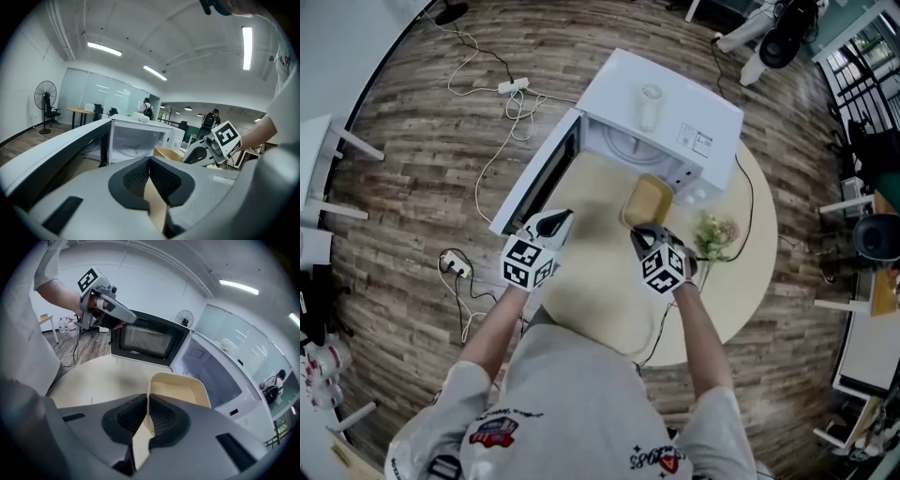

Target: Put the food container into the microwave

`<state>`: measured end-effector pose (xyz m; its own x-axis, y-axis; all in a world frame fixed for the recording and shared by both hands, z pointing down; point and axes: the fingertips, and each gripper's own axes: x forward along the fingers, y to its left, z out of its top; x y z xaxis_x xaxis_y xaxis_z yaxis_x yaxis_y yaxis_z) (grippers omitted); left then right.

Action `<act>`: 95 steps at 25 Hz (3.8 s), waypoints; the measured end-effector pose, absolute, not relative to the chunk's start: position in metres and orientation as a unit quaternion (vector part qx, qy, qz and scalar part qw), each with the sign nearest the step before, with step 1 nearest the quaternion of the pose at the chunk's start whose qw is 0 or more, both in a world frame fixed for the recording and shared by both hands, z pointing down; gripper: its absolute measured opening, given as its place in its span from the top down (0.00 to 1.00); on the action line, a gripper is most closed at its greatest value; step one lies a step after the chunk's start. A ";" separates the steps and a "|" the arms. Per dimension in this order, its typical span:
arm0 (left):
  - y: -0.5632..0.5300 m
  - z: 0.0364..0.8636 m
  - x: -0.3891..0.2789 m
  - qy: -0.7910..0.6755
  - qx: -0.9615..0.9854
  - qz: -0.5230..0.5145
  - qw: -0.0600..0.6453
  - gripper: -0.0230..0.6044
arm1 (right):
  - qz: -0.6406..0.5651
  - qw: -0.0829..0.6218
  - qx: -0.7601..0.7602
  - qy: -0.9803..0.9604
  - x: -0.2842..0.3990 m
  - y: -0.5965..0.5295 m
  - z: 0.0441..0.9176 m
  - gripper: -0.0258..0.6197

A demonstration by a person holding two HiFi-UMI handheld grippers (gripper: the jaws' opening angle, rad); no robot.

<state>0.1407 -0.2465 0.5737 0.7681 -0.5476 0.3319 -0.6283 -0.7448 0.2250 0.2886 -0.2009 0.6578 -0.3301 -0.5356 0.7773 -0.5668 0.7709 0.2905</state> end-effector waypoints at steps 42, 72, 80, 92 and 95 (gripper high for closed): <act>-0.303 0.623 0.149 -0.319 0.921 0.120 0.191 0.96 | -0.008 0.490 0.369 -0.790 0.294 -0.396 0.718 0.92; -0.291 0.647 0.142 -0.318 0.912 0.135 0.223 0.96 | -0.092 0.516 0.425 -0.738 0.304 -0.451 0.737 0.91; -0.289 0.648 0.140 -0.320 0.910 0.135 0.227 0.96 | -0.110 0.525 0.437 -0.722 0.305 -0.461 0.730 0.90; -0.287 0.651 0.138 -0.316 0.910 0.138 0.232 0.96 | -0.114 0.526 0.434 -0.723 0.305 -0.465 0.735 0.90; -0.289 0.650 0.138 -0.316 0.910 0.137 0.231 0.96 | -0.116 0.531 0.430 -0.721 0.307 -0.469 0.736 0.90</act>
